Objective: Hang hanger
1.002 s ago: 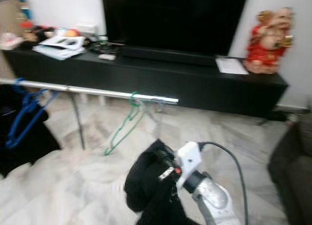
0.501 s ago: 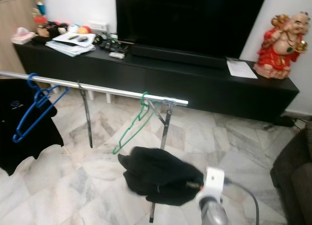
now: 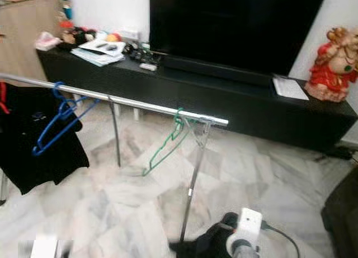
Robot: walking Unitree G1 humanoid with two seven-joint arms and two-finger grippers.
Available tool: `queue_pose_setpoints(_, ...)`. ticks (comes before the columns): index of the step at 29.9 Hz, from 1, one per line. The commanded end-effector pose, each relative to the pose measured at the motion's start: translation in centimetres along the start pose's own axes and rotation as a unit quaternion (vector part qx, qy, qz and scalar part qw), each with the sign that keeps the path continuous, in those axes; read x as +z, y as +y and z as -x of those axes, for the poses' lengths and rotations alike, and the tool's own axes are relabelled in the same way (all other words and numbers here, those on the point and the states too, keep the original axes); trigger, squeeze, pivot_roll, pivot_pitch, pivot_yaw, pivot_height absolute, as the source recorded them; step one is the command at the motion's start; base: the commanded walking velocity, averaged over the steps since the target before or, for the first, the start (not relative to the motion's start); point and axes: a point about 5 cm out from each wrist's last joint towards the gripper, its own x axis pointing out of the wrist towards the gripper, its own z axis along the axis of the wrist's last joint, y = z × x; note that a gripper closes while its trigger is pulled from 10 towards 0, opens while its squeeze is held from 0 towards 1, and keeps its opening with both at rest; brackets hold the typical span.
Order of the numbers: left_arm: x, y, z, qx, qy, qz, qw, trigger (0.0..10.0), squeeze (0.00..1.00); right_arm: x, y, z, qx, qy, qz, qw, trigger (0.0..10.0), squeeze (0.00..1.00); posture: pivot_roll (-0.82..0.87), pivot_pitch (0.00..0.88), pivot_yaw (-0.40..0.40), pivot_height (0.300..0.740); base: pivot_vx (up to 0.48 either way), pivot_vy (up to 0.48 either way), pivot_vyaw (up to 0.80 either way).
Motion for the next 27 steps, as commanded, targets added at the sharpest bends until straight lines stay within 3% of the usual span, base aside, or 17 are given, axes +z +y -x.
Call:
queue_pose_setpoints(1,-1.6,-0.7,1.4,-0.019,0.028,-0.002,0.999,10.0,0.00,0.0,-1.0,0.1,-0.012,-0.003,0.010,1.000,10.0,0.00,0.12,0.000,-0.061,0.740,0.000,0.000,0.00)
queue_pose_setpoints(9,0.1,-1.7,0.9,-0.055,-0.014,0.005,0.998,10.0,0.00,-0.7,-2.1,0.5,-0.042,-0.004,-0.003,0.999,10.0,0.00,0.11,0.000,-0.040,0.740,0.000,0.080,0.00)
queue_pose_setpoints(19,1.6,-1.0,0.4,-0.040,-0.038,0.007,0.998,10.0,0.00,-1.2,-3.1,0.9,-0.064,-0.001,-0.014,0.998,10.0,0.00,0.13,0.000,-0.046,0.740,0.000,0.431,0.00)
queue_pose_setpoints(27,2.4,-1.0,0.5,-0.037,-0.051,0.014,0.998,10.0,0.00,-0.4,-3.2,0.5,-0.066,-0.009,-0.012,0.998,10.0,0.00,0.14,0.000,-0.057,0.740,0.000,0.446,0.00)
